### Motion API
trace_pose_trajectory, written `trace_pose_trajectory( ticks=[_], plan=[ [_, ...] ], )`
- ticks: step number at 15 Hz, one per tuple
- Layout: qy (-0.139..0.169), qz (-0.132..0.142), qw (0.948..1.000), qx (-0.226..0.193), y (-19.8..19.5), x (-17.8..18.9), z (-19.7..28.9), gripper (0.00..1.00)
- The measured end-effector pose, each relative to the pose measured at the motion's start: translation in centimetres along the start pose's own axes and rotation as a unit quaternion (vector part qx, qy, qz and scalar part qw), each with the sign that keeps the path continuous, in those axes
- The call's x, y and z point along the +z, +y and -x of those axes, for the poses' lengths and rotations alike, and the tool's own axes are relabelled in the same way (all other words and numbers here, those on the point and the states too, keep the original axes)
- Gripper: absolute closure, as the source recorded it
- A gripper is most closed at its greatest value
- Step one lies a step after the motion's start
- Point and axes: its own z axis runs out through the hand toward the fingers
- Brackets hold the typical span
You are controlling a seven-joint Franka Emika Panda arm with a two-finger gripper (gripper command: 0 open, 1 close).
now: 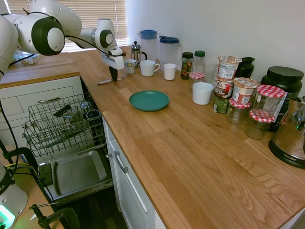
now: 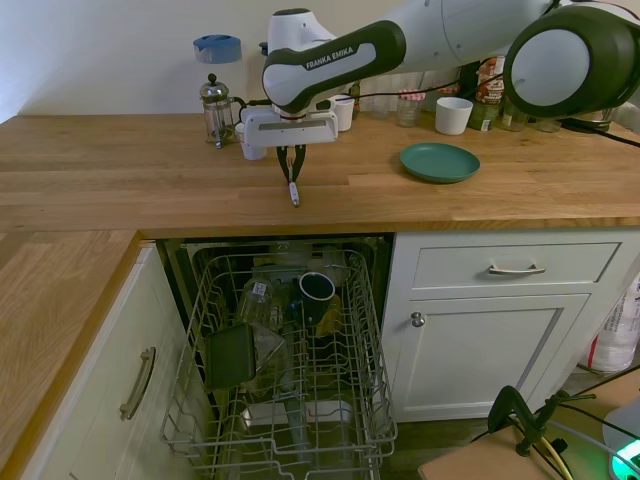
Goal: Put the fork in the dishwasher
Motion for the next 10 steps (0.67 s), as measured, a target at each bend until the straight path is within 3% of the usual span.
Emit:
trace_pose_trajectory(
  ticks=[10],
  plan=[
    [0.005,-0.002,0.9981,0.061,0.02,-0.48,-0.62,1.00]
  ],
)
